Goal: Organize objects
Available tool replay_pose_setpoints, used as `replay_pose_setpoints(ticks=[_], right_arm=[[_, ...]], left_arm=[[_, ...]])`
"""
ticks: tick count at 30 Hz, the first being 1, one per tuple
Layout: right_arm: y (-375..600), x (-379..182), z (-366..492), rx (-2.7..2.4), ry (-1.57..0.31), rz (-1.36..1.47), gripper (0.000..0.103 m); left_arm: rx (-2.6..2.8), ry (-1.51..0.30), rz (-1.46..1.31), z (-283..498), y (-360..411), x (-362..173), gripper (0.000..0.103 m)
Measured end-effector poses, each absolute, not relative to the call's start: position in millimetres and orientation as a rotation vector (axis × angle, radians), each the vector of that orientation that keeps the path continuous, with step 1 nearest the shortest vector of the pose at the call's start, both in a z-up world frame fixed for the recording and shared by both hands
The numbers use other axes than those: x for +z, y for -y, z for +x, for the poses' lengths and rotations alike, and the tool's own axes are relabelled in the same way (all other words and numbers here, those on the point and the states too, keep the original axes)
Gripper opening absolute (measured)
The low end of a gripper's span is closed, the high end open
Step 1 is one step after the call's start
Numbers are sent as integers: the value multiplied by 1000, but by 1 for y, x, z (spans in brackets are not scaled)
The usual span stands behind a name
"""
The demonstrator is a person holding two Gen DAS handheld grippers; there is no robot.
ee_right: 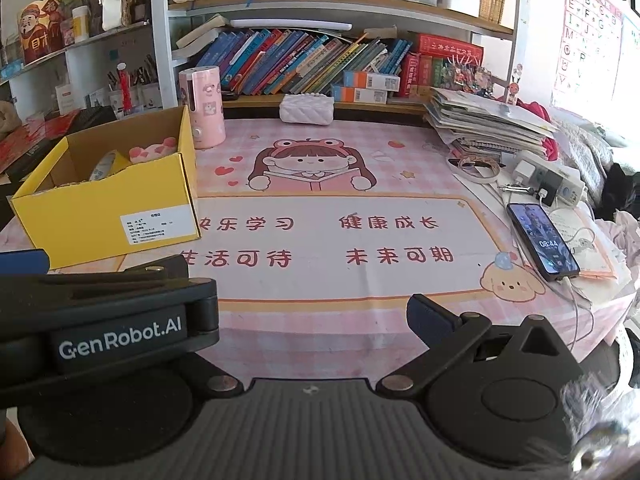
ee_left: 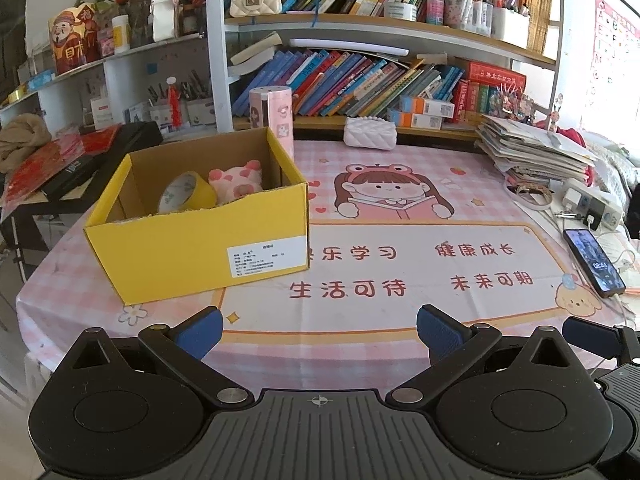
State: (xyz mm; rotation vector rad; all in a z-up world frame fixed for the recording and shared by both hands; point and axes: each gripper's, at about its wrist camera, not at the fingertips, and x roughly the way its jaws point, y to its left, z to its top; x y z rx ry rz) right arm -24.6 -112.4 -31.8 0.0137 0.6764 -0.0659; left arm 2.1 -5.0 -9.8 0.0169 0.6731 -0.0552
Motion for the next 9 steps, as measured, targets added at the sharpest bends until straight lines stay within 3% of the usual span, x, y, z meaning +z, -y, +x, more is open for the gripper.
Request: replay_pose_setpoints(ticks=[9], right_arm=[[112,-32,-25,-72,-680,10,103]], left_arm=[[-48,-673,21,3,4,-10,103]])
